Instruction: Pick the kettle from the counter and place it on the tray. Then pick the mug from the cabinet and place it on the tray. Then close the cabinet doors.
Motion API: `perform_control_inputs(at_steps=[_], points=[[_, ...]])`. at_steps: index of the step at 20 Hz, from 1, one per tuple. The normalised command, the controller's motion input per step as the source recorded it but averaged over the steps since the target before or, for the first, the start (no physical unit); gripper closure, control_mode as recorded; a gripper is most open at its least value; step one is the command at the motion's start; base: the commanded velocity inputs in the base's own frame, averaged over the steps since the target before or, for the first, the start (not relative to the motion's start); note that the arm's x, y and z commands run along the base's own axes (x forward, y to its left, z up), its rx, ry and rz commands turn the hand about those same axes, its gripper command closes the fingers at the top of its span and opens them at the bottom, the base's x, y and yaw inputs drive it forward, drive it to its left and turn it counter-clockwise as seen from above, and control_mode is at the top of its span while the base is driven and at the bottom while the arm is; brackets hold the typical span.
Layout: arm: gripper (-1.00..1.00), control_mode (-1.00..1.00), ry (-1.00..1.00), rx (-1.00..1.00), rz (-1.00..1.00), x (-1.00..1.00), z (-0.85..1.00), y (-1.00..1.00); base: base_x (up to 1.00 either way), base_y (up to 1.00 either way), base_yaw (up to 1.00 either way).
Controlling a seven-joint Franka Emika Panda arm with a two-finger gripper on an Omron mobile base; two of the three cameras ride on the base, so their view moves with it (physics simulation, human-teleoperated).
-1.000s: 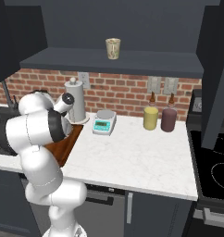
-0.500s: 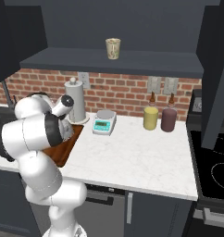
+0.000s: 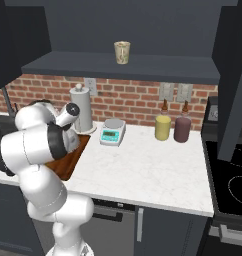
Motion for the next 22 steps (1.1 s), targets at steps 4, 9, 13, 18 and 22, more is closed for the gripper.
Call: perform_control_inputs(at_steps=[4,9,13,18,22], points=[[-1.0,-1.0,0.0,0.0,-0.02,-0.06,0.26,-0.26,0.0,0.0,0.0],[-1.0,-1.0,0.0,0.0,-0.01,-0.18,0.23,-0.28,0.0,0.0,0.0],[-1.0,-1.0,0.0,0.0,0.0,-0.32,0.16,-0.22,0.0,0.0,0.0],[-1.0,-1.0,-0.01,0.0,0.0,-0.47,0.35,-0.2,0.0,0.0,0.0],[-1.0,-1.0,-0.02,0.02,0.0,-0.56,0.55,-0.18,0.0,0.0,0.0]])
